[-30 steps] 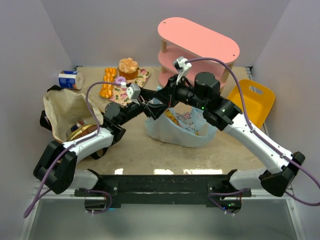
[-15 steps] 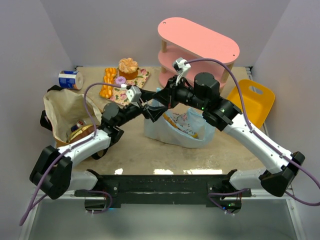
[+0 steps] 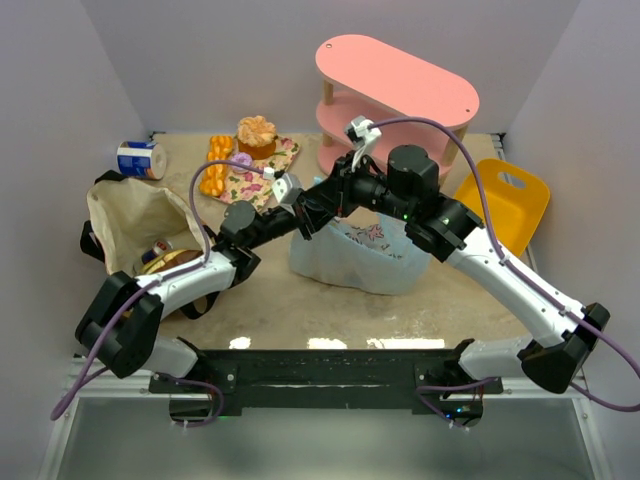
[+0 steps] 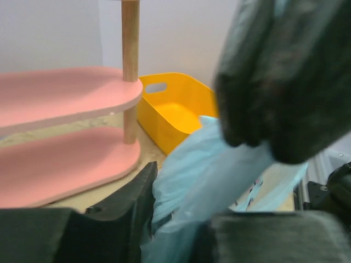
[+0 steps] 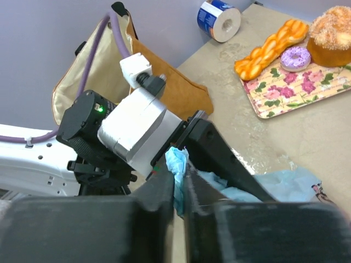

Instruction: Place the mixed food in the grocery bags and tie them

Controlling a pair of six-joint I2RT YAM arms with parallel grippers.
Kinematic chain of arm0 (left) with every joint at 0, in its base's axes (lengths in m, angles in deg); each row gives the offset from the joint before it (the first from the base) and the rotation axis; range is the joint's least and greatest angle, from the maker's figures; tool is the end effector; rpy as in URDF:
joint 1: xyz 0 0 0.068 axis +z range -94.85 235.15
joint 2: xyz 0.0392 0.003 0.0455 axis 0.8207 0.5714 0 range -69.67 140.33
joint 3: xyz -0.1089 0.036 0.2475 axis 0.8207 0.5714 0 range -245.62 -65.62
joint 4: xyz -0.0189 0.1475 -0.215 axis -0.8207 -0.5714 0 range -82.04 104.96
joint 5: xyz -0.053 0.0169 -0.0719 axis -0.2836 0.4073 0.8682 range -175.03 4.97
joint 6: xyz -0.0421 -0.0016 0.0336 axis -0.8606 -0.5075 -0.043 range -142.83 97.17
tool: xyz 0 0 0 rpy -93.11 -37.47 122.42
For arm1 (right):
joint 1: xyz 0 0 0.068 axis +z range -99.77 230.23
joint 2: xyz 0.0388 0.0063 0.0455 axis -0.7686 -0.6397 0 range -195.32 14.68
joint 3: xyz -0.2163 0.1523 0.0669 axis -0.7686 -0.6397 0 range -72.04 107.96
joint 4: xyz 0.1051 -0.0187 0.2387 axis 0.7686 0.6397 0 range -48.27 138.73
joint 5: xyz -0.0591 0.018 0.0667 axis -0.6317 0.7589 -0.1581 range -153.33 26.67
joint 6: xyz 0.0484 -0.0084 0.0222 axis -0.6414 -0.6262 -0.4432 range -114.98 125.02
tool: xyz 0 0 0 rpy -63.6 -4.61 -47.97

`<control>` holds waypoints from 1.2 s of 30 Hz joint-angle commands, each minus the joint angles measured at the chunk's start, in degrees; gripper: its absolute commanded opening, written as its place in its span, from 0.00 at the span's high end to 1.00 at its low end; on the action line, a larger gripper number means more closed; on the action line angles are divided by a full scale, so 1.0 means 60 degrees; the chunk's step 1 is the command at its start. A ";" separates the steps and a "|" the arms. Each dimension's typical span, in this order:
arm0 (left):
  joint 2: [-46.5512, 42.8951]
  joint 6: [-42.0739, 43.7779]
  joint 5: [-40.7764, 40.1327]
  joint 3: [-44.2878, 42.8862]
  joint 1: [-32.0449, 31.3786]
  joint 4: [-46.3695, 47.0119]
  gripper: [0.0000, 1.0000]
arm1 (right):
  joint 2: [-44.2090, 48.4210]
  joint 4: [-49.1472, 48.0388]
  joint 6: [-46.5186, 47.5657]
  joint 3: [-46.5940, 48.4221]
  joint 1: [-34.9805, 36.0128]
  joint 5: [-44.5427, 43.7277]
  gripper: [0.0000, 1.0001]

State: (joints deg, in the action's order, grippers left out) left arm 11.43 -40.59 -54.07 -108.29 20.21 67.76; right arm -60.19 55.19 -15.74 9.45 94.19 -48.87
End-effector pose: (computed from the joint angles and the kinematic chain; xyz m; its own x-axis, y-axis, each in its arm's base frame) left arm 0.2432 -0.1923 0.2951 -0.0807 -0.2628 -0.9615 0.9188 0.3543 -0.1739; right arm 0.2064 0.2113 0.4433 -0.3816 0.1088 -0.9179 -0.7651 0.5201 0.3797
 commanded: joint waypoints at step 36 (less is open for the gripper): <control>-0.0114 -0.0982 -0.1249 -0.1866 -0.0007 -0.5296 1.00 | 0.0496 0.3838 0.4250 -0.0794 -0.0077 -0.1135 0.12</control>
State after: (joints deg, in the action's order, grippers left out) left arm 10.47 -46.47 -62.02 -115.77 20.13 37.81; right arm -56.76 81.35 8.76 5.04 93.67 -55.43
